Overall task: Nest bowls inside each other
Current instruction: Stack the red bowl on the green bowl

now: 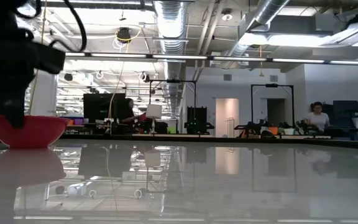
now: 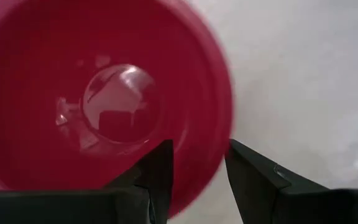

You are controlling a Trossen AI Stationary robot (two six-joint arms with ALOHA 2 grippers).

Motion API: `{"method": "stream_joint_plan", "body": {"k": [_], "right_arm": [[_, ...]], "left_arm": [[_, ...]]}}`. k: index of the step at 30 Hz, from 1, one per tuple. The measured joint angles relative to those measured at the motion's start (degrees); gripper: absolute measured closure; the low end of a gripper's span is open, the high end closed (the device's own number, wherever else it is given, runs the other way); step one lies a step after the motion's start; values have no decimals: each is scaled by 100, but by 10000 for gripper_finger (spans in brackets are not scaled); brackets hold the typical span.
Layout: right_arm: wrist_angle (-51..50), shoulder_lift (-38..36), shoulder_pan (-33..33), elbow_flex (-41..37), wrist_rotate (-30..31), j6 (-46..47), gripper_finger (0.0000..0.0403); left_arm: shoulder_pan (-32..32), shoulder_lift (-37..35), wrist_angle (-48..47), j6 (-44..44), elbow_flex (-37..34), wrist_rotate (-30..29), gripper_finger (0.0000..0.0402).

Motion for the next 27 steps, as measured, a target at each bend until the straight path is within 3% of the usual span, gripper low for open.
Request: {"method": "stream_joint_plan", "body": {"k": [7, 12, 15, 27], "right_arm": [[65, 2, 0, 0, -126, 0, 138], [66, 2, 0, 0, -124, 0, 138], [63, 2, 0, 0, -115, -1, 138], [-60, 0, -195, 0, -23, -4, 138]], "left_arm": [[59, 764, 173, 336, 20, 242, 281], [66, 785, 677, 852, 276, 102, 379], [110, 689, 900, 1336, 660, 16, 393], [1020, 802, 4378, 3041, 1501, 1126, 401]]}}
